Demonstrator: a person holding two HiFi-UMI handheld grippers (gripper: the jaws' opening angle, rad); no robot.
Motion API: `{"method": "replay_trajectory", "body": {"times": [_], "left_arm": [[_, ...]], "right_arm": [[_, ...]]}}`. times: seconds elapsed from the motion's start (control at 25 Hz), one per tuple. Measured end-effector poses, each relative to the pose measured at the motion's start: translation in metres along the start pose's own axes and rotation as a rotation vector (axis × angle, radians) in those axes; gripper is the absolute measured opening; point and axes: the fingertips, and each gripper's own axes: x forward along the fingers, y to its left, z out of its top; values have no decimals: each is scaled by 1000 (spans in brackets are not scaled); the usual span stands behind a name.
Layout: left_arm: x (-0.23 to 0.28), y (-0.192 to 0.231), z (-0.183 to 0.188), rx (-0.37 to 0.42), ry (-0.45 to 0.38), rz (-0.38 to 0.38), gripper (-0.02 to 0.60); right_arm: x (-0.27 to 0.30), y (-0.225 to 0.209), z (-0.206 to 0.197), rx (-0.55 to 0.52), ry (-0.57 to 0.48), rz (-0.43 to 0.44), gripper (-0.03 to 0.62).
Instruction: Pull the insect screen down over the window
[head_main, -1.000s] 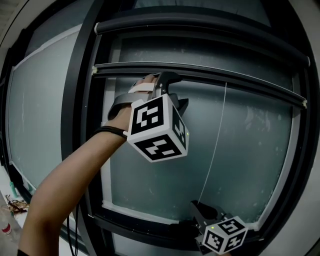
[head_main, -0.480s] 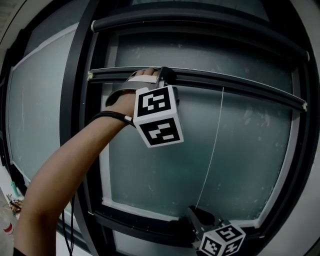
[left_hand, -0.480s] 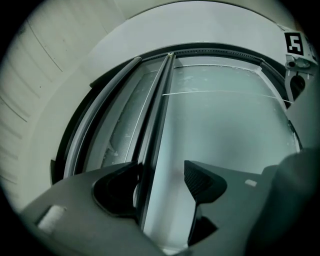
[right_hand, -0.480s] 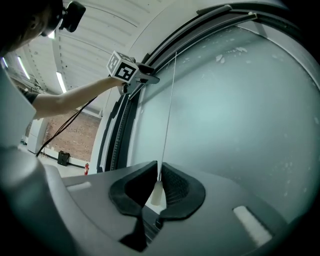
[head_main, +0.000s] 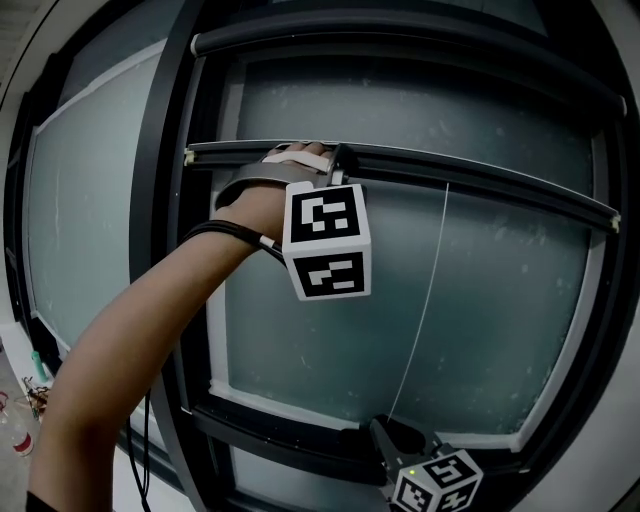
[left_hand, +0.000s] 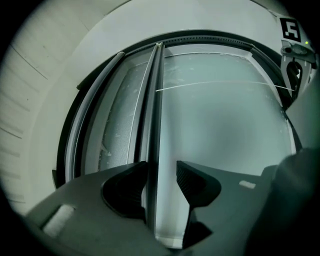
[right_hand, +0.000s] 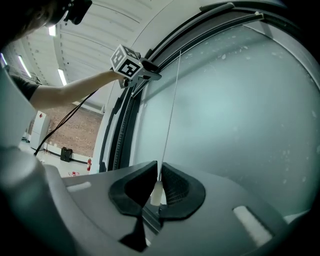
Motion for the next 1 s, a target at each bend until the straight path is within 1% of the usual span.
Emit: {"method": "replay_trajectory", "body": {"times": [0.08,0.16,0.2,0.28,0.4,0.52,0.68,0.8,1.0], "left_arm": [[-4,-7,3,-3,11,-23,182],[-9,-20,6,4,23,-55,140],[-11,-29,7,10,29,-70,130],[-17,-47,9,6,35,-93,130],[-23,-65,11,-25,44,-102,132],[-24,-73,12,-14,62,-103,132],[-28,-77,11,-6,70,-120,130],[-35,-84,8,-13,64,-140,129],[-50,-124,7,-8,36,-182,129]], "right_arm": [[-5,0,-11,0,30,6,29],[-9,1,-30,-2,81,13,29],[-11,2,-40,-1,102,19,29],[-18,4,-56,15,125,34,29],[-27,6,-72,33,137,43,29],[-29,0,-83,58,133,34,30],[-34,-2,-89,68,135,3,31],[-37,2,-98,72,162,-19,31],[-41,18,-138,73,233,-64,31]]}}
